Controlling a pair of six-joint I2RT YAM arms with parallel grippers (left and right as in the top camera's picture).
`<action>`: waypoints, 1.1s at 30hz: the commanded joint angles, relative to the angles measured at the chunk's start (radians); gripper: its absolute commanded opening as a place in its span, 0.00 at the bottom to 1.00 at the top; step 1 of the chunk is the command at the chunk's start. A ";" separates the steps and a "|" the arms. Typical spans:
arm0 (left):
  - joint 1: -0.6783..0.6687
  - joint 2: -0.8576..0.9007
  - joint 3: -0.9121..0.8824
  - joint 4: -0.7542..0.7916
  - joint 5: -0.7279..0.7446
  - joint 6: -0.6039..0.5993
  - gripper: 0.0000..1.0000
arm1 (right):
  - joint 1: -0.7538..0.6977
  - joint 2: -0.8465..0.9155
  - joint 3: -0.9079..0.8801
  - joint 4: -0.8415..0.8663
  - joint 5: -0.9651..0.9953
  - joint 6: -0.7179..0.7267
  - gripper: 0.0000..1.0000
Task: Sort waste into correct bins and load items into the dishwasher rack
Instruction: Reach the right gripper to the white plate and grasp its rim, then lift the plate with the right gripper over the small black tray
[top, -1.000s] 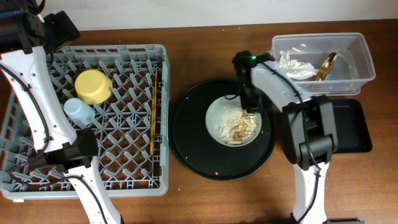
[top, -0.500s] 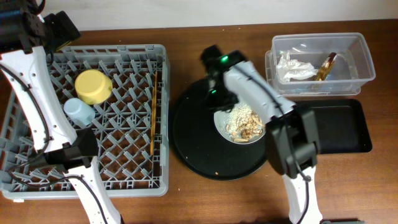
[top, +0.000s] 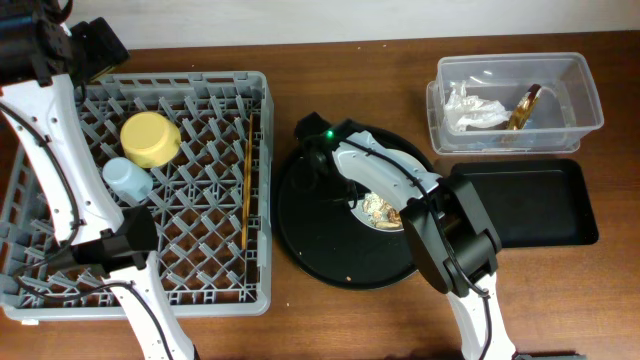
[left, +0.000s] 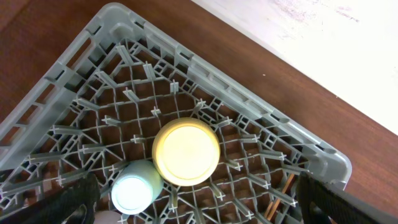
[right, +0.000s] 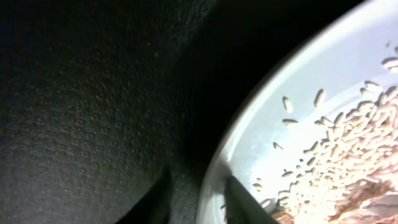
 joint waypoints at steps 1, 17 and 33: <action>0.002 -0.001 -0.006 -0.001 -0.001 -0.016 0.99 | 0.007 -0.023 -0.029 0.000 0.023 0.013 0.16; 0.002 -0.001 -0.006 -0.001 -0.001 -0.016 0.99 | 0.035 -0.023 0.138 -0.249 0.132 0.223 0.04; 0.002 -0.001 -0.006 -0.001 -0.001 -0.016 0.99 | -0.247 -0.023 0.503 -0.543 0.281 0.275 0.04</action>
